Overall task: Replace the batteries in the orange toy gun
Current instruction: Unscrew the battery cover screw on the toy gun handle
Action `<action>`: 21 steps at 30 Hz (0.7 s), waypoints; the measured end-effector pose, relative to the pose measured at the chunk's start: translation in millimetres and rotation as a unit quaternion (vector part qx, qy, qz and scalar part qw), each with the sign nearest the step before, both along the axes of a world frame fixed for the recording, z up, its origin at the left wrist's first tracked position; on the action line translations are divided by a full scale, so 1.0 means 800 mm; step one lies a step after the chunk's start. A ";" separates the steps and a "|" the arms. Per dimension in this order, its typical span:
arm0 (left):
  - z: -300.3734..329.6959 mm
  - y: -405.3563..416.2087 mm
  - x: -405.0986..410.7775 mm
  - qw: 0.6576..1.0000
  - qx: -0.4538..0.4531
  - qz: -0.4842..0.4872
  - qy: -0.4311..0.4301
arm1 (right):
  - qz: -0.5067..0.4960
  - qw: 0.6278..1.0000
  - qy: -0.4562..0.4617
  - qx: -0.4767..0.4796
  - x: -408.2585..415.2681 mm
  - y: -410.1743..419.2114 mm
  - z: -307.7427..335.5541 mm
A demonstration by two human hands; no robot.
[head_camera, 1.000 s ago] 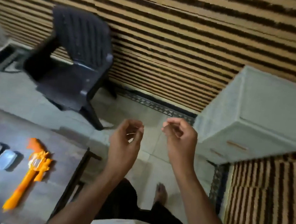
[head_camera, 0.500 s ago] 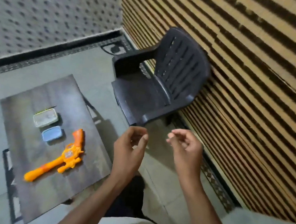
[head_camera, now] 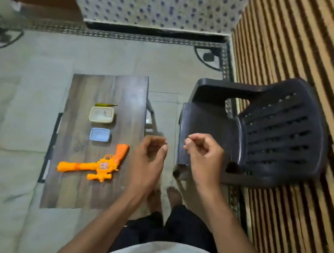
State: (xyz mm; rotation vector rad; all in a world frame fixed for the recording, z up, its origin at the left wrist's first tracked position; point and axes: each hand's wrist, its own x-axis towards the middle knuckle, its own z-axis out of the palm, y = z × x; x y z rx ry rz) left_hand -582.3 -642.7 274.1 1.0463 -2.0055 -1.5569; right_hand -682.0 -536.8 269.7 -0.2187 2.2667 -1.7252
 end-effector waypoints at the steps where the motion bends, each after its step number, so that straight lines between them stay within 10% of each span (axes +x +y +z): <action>1: 0.000 -0.007 -0.003 1.000 0.003 0.027 0.002 | 0.027 1.000 -0.002 -0.002 -0.009 -0.014 0.000; 21: -0.008 -0.140 0.025 0.958 0.015 0.287 -0.010 | 0.274 0.962 -0.007 0.007 -0.042 -0.227 0.013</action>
